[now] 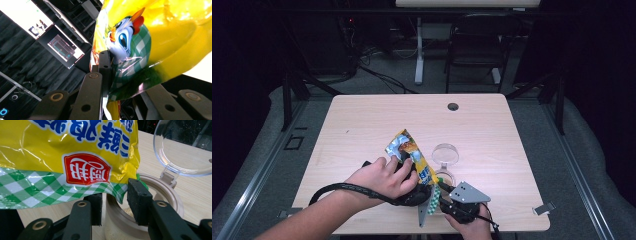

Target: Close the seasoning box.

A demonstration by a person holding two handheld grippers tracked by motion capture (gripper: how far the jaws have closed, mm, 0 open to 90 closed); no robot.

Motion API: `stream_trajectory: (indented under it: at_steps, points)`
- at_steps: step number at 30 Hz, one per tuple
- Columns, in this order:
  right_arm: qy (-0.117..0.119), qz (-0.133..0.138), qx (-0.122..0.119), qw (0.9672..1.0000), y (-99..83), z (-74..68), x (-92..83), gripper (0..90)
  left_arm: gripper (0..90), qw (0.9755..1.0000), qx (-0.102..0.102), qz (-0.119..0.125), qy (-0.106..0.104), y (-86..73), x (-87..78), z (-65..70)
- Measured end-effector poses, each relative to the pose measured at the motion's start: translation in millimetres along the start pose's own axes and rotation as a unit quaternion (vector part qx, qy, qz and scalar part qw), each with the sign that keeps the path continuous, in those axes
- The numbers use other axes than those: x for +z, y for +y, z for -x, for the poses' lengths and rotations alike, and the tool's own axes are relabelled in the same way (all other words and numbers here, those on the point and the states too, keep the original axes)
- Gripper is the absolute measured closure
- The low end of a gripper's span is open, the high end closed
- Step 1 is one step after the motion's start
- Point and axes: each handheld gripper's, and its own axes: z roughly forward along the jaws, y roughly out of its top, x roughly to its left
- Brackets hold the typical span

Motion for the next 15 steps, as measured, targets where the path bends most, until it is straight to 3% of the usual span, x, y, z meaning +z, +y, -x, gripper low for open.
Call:
stream_trajectory:
  at_steps: [6,11,12,13,15]
  points:
    - [0.000,0.000,0.006,1.0000,-0.4,-0.3,0.2,65.9,82.3,0.9999,0.006,0.003,0.009,0.6,-0.4,0.2]
    - [0.003,0.001,0.013,0.9999,-0.6,0.8,0.0,67.1,84.6,1.0000,0.003,0.000,0.004,0.0,-0.6,0.3]
    - [0.004,0.002,0.014,0.9999,-0.7,1.2,0.0,67.2,84.8,1.0000,-0.004,-0.001,-0.006,-0.5,-0.1,1.4]
    - [0.003,0.003,0.016,0.9999,-0.7,1.4,-0.1,67.8,84.9,0.9999,0.005,-0.007,-0.007,-0.5,-0.6,0.2]
    - [0.004,0.004,0.018,0.9998,-0.7,1.5,0.0,69.4,85.1,1.0000,-0.001,0.000,-0.006,-0.7,0.1,0.7]
